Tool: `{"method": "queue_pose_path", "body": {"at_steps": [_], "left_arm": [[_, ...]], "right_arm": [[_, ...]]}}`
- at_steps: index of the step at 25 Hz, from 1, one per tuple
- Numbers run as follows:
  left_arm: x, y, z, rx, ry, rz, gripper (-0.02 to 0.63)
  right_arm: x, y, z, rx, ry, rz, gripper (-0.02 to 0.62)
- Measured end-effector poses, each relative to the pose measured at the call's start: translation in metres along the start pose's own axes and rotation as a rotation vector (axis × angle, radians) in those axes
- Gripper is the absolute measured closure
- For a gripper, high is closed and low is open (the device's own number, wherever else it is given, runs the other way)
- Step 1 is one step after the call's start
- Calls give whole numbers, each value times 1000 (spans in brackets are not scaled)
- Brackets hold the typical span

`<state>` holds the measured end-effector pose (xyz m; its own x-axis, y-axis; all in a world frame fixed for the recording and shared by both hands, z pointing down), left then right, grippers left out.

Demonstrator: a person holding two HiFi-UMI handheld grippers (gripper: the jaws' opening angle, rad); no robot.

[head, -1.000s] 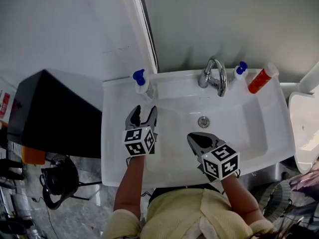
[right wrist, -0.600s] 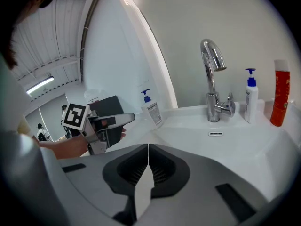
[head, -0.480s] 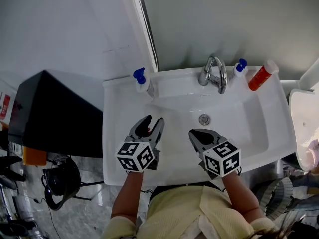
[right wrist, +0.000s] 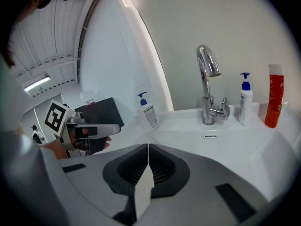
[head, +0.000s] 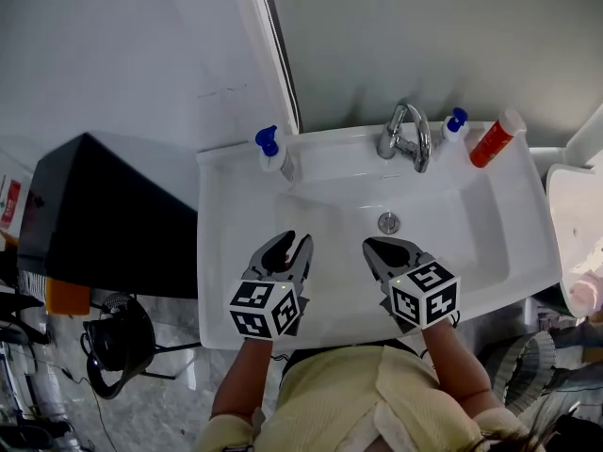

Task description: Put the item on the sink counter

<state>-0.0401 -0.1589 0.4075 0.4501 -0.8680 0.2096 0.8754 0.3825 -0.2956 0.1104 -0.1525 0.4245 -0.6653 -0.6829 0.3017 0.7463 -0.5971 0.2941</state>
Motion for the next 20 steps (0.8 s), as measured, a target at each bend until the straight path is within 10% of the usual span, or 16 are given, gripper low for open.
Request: {"method": "queue_pose_path", "body": {"at_steps": [20], "left_arm": [[-13,-1,12,21,-74,-94,558]], "right_arm": [[-3,2,2,-9,6,50,571]]}}
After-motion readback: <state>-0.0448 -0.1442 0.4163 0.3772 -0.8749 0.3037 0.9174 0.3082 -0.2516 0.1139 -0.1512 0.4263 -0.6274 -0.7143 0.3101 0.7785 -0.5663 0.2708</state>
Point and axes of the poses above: the fingertips, and each gripper's own axes: x forward along the fingers, y to its right, z out of its underside, the point moved 3 cm from there along -x, backward along the fingers, and after that the axes turned 11 degrees about y, right-handed, at the moved point
